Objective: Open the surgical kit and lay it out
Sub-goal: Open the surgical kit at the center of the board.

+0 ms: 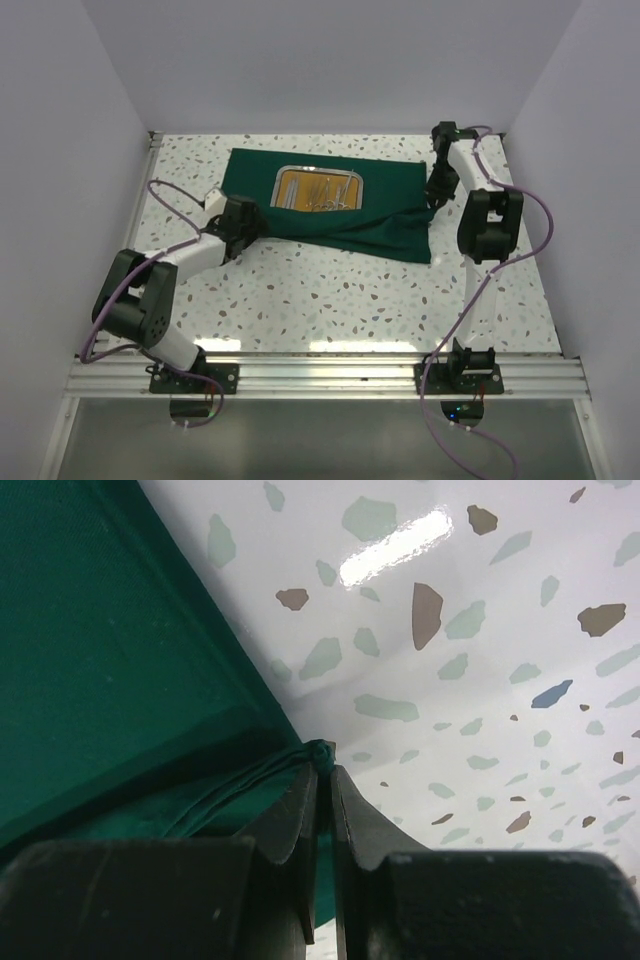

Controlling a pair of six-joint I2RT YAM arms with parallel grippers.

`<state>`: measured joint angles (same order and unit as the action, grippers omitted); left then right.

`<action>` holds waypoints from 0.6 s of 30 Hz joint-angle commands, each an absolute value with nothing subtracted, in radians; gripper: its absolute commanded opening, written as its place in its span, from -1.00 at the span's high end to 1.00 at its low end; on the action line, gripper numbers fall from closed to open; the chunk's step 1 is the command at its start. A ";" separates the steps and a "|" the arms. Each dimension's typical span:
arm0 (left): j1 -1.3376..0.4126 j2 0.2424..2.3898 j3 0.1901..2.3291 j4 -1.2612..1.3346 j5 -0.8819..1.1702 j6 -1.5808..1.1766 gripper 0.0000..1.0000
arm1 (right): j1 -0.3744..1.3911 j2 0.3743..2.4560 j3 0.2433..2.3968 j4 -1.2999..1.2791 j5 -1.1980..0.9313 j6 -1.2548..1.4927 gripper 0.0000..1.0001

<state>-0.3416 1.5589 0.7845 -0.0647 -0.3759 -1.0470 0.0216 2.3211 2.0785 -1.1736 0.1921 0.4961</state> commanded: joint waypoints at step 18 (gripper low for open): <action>-0.232 1.739 1.176 -0.119 -0.356 -0.858 0.78 | 0.023 2.215 1.997 -1.154 0.226 0.471 1.00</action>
<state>-0.2535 1.7260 1.0359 -0.0784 -0.3557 -0.9344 0.0216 2.2978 1.9945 -1.1530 0.1936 0.4854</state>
